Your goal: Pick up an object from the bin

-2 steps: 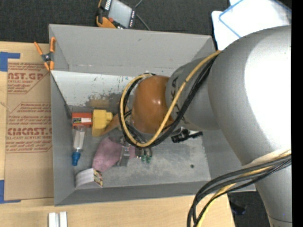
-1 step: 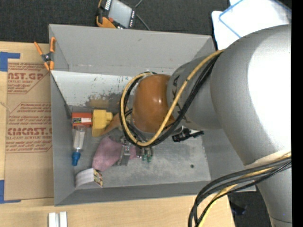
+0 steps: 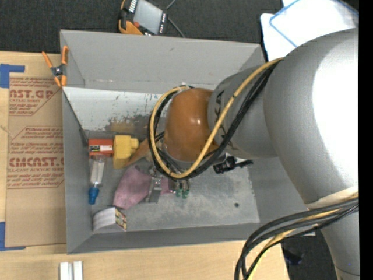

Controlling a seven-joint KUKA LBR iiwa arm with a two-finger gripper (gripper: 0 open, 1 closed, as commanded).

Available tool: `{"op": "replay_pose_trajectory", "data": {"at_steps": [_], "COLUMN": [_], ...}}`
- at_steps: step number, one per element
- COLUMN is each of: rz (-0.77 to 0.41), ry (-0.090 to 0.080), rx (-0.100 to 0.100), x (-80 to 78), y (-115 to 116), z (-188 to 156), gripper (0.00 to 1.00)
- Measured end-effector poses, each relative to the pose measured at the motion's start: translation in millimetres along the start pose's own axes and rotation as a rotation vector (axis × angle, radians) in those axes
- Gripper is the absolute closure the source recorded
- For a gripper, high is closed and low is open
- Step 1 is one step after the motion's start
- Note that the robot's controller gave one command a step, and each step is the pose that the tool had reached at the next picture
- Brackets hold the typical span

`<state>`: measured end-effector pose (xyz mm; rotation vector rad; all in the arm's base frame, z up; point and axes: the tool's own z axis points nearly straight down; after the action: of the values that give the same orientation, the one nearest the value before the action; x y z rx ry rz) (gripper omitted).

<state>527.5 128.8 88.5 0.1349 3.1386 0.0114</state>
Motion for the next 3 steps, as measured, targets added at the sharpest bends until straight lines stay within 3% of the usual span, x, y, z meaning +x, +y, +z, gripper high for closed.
{"op": "replay_pose_trajectory", "data": {"at_steps": [3], "rz": [-0.001], "ry": [0.000], "rx": [-0.002], "x": [0.2], "y": [1], "z": [-60], "gripper": [1.00]}}
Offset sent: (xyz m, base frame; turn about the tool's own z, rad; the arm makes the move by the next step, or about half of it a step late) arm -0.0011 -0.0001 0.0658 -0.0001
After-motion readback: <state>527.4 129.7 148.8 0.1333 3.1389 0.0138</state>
